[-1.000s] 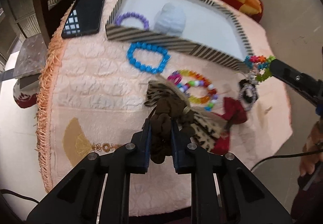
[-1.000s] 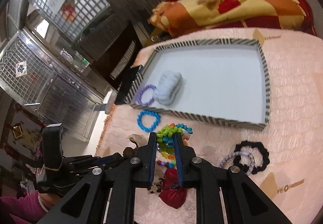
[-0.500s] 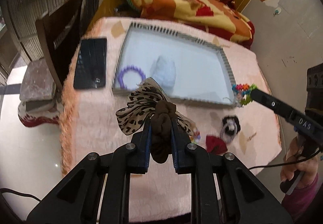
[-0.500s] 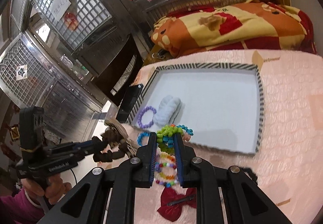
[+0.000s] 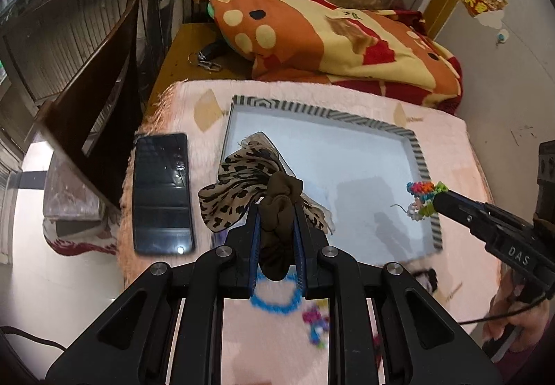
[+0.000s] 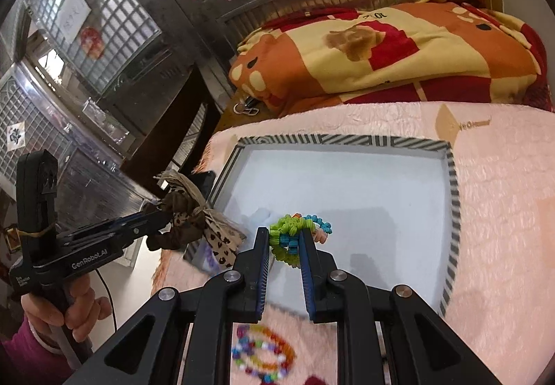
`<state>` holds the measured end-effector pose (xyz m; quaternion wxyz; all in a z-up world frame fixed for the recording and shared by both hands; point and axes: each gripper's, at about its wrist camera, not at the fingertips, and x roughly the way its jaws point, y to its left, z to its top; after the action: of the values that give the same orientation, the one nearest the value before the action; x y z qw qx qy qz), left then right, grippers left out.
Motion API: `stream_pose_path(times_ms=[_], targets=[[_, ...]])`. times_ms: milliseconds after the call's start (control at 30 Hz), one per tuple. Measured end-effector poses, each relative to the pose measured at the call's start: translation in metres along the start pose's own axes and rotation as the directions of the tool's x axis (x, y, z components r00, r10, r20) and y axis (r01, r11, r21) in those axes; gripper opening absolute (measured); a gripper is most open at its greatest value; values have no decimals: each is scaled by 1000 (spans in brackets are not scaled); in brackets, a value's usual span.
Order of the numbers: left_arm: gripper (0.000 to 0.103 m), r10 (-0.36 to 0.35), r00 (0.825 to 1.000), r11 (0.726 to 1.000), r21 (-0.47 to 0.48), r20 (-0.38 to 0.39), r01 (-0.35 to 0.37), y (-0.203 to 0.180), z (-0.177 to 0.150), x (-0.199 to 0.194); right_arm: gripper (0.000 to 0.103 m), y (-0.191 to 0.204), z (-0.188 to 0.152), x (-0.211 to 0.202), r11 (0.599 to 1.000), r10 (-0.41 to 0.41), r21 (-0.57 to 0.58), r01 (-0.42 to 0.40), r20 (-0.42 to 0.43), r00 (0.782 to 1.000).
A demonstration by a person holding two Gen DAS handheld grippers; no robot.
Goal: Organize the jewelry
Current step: 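Carry both items into the striped tray and open both tools to release them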
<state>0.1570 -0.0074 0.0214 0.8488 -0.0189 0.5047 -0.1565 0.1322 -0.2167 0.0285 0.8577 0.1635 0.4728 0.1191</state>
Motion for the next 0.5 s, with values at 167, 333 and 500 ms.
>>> stream_pose_path(times_ms=[167,333,500], targets=[[16,-2,1000,1000,6,-22,2,4,23,25,16,-1,17,26,1000,-17,14,18,-24,1000],[16,-8,999,1000,12,-38,9,6,39,45,16,-2,28,47,999,-35,24,36,-50,998],[16,-6,998,1000,5,-62,6,14,51,68,16,-3,38,71,998,-57,20,59,-86,995]])
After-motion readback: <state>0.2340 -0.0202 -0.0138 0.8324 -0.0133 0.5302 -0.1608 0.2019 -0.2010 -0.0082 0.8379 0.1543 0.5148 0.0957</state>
